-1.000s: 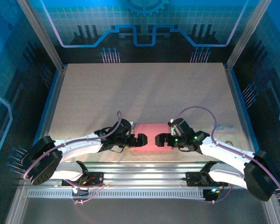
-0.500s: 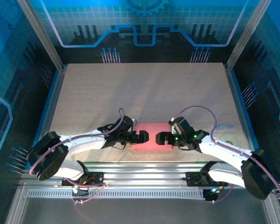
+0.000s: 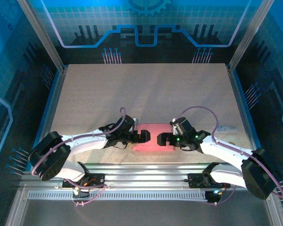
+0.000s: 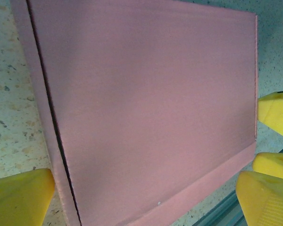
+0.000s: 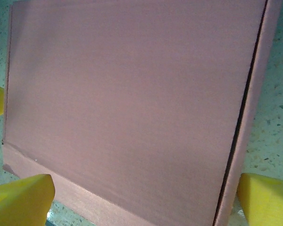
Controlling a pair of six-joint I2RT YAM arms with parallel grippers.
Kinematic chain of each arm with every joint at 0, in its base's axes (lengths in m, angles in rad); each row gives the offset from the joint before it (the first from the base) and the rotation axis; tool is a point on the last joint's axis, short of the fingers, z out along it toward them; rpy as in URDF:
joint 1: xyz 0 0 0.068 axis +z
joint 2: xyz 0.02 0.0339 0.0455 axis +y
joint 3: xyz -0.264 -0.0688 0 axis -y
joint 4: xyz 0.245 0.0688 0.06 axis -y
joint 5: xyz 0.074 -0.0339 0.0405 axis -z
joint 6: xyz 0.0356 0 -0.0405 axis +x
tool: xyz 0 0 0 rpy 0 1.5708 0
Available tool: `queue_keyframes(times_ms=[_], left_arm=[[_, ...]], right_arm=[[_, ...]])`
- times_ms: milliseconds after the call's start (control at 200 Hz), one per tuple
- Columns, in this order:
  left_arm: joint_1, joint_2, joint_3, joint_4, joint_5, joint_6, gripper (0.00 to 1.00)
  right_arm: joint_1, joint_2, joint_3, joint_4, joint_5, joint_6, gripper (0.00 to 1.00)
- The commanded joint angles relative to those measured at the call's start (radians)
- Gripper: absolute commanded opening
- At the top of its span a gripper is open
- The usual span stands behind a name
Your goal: Fold the paper box
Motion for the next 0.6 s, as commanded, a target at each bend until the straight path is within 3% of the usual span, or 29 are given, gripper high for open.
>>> queue_keyframes(times_ms=[0,295,595], left_arm=[[0.007,0.006,0.028,0.026,0.023,0.025,0.99],[0.007,-0.018,0.029,0.040,0.065,0.004,0.99],[0.007,-0.152,0.029,-0.035,0.081,-0.022,0.99]], right_arm=[[-0.013,0.003,0.021,0.018,-0.010,-0.020,1.00],[-0.014,-0.026,0.019,0.023,-0.034,-0.024,1.00],[-0.017,-0.159,0.052,-0.079,-0.055,-0.007,1.00]])
